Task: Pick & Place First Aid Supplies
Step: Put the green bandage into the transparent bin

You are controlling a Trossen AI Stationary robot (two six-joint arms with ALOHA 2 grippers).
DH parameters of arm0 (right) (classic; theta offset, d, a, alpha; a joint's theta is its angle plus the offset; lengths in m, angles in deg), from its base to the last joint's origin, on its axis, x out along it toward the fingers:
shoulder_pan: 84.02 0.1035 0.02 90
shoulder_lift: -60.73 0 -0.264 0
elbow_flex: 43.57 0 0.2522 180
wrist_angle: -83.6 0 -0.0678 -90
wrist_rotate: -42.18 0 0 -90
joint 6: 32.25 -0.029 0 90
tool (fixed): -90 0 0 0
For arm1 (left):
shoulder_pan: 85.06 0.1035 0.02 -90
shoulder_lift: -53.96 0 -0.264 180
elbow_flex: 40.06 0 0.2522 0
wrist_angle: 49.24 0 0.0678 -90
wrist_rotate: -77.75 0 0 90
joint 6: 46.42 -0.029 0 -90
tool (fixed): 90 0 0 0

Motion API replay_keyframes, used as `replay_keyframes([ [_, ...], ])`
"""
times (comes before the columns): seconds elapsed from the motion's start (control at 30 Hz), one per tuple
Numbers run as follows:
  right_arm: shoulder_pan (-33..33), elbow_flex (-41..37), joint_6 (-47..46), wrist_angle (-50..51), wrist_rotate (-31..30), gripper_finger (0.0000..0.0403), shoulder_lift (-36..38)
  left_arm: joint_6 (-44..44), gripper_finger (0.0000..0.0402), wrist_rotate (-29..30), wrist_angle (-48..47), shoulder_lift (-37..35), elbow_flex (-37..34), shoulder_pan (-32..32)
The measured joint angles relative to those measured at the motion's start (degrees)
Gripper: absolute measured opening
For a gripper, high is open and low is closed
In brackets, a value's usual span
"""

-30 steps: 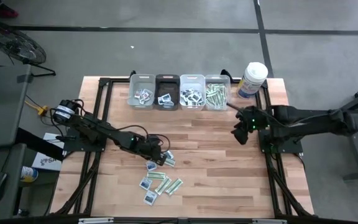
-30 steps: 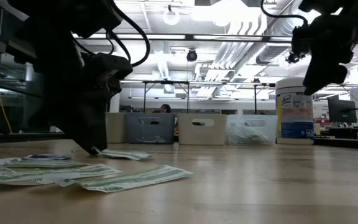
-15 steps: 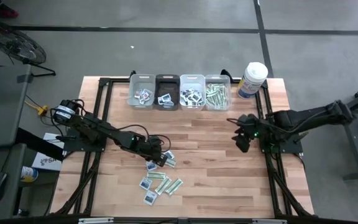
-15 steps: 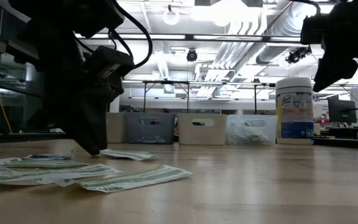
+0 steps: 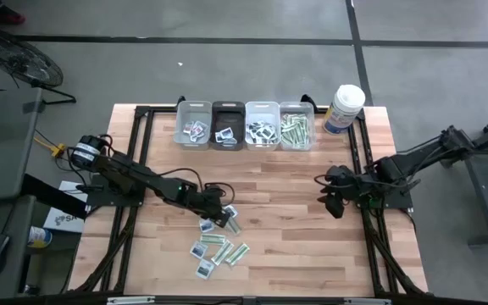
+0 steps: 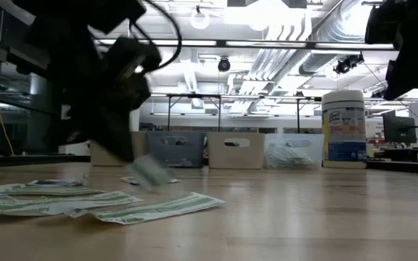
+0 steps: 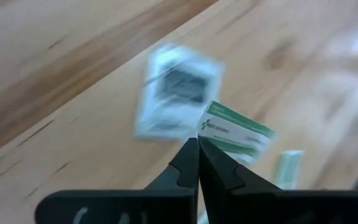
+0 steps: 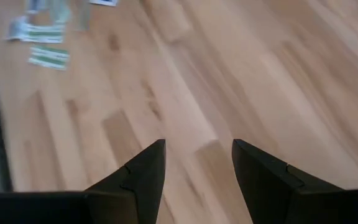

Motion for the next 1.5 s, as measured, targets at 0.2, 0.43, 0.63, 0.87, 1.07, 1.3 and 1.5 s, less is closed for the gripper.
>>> replay_keyframes([
  [0.2,4.06,-0.01,1.42,-9.92,-2.1,0.0178,-0.02,-3.58,0.0001,6.4,0.8,-2.06,4.09,0.0],
  [0.43,5.4,-0.01,11.58,-26.9,-7.05,0.0178,-0.09,-12.95,0.0,18.6,1.26,-2.36,11.78,0.02],
  [0.63,4.7,-0.01,20.19,-35.85,-3.72,0.0179,-0.09,-24.65,0.0,29.33,1.72,-2.36,18.86,0.01],
  [0.87,-1.73,-0.01,27.39,-38.83,5.4,0.0179,-0.13,-39.59,0.0,33.36,1.88,-2.36,26.9,1.84],
  [1.07,-10.04,-0.01,32.76,-42.87,5.04,0.0179,-0.13,-46.66,0.0,32.09,2.53,-2.36,30.05,5.53],
  [1.3,-20.27,-0.01,39.18,-45.96,5.95,0.0179,-0.13,-54.78,0.0,25.23,11.24,-2.32,30.11,11.59],
  [1.5,-28.33,-0.01,40.92,-47.28,9.7,0.018,-0.15,-56.67,0.0,18.79,12.15,-2.32,30.11,15.9],
])
